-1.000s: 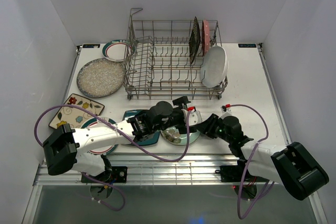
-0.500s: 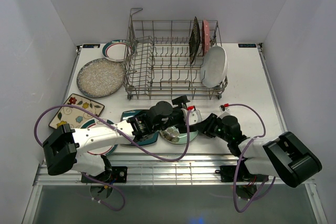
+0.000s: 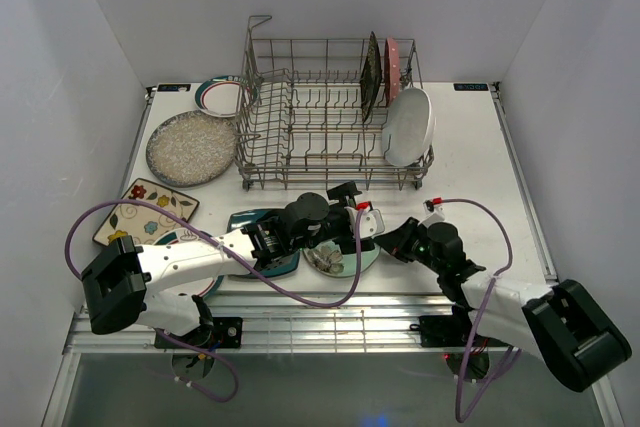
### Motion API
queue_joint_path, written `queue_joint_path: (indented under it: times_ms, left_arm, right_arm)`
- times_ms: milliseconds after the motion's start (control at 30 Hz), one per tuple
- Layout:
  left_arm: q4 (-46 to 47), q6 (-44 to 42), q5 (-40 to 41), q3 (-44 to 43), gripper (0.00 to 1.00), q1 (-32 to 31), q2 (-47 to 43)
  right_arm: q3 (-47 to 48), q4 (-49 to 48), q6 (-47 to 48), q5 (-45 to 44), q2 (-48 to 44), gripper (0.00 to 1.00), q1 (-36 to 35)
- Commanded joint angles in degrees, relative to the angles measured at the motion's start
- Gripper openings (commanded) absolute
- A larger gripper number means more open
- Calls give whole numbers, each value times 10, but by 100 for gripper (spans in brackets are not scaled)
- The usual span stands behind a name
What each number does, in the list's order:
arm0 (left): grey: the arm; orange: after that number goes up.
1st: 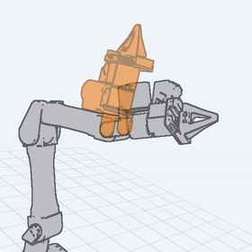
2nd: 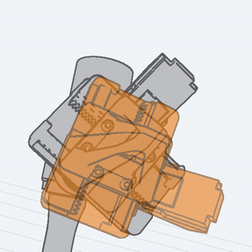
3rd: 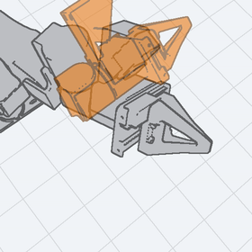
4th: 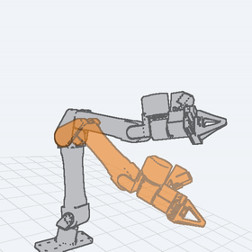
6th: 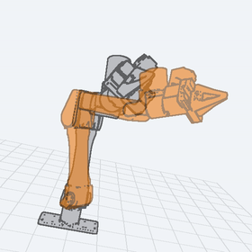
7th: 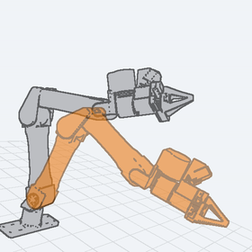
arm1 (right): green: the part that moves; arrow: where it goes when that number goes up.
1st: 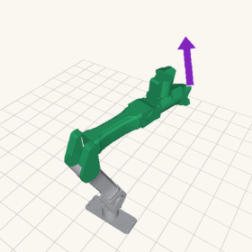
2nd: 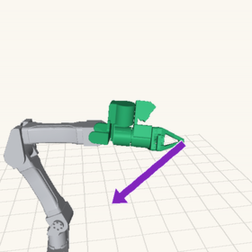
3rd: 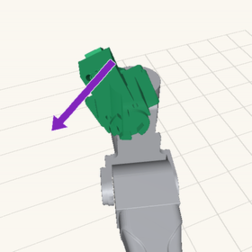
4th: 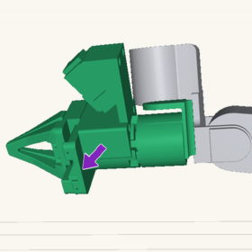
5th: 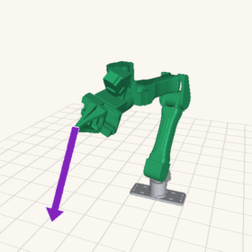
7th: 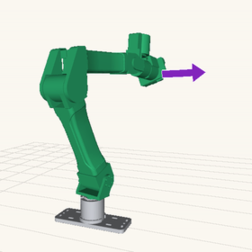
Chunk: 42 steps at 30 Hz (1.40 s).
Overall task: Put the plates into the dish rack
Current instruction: Pick up the plate at the center of the board.
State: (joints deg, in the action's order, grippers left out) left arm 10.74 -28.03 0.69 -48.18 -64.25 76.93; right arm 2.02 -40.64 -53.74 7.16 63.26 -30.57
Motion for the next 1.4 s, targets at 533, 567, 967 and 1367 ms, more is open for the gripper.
queue_joint_path:
  times_ms: [533,567,967,1367]
  left_arm:
    - [12,35,52,-7,98,-2,-41]
    - [15,37,59,-6,98,-2,-44]
    - [38,111,77,-12,98,42,-85]
    - [40,143,66,-15,98,75,-107]
  right_arm:
    - [-30,275,34,-87,-336,8,-3]
    - [-3,287,36,-85,-337,8,-3]
    - [22,356,57,-92,-373,8,-3]
    - [86,447,107,-87,-382,8,-3]
